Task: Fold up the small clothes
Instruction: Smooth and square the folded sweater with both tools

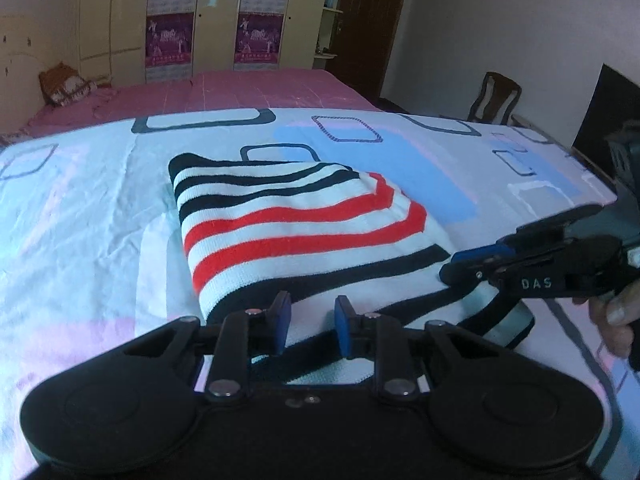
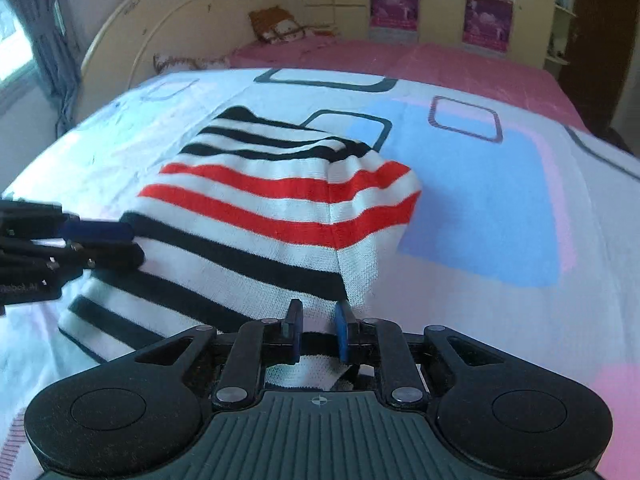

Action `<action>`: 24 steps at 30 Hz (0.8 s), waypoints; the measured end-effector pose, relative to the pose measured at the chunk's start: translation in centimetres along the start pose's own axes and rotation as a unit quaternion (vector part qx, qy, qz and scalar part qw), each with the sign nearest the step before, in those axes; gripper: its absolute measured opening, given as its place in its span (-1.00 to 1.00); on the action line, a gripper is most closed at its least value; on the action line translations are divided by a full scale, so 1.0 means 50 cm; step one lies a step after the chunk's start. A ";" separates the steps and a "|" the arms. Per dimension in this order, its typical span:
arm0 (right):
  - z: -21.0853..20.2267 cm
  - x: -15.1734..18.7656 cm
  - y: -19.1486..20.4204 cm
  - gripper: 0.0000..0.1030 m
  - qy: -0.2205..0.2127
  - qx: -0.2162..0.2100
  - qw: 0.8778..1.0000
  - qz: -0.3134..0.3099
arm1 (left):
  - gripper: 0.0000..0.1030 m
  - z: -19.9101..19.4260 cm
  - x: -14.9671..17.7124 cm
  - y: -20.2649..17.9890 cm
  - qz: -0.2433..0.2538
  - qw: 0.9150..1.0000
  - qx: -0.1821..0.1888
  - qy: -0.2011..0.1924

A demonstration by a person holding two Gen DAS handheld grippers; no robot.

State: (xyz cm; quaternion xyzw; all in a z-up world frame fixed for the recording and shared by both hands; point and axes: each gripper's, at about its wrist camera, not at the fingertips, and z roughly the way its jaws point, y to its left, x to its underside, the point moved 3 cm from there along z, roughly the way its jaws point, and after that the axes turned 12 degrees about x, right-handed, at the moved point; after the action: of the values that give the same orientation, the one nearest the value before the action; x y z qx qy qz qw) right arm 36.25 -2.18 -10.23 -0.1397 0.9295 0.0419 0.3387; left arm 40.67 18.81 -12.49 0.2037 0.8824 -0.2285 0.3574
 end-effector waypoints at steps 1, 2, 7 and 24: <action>-0.001 -0.002 0.002 -0.68 0.001 0.002 1.000 -0.001 | -0.54 -0.001 0.001 -0.002 0.001 1.000 -0.004 -0.002; -0.004 -0.005 0.003 -0.68 0.002 0.002 1.000 0.001 | -0.55 -0.003 0.000 -0.003 -0.002 1.000 -0.006 -0.002; -0.074 -0.015 0.007 -0.68 -0.028 -0.018 0.999 0.003 | -0.65 -0.073 0.006 -0.027 -0.015 1.000 -0.007 -0.019; -0.031 0.091 0.028 -0.69 0.006 -0.037 0.999 -0.001 | -0.64 -0.017 0.097 -0.056 -0.067 0.996 -0.051 0.029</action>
State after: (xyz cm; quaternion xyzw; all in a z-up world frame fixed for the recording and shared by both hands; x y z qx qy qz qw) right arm 31.53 -2.16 -11.98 -0.1530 0.9292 0.0753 0.3278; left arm 35.55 17.94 -14.75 0.1318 0.9144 -0.2008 0.3258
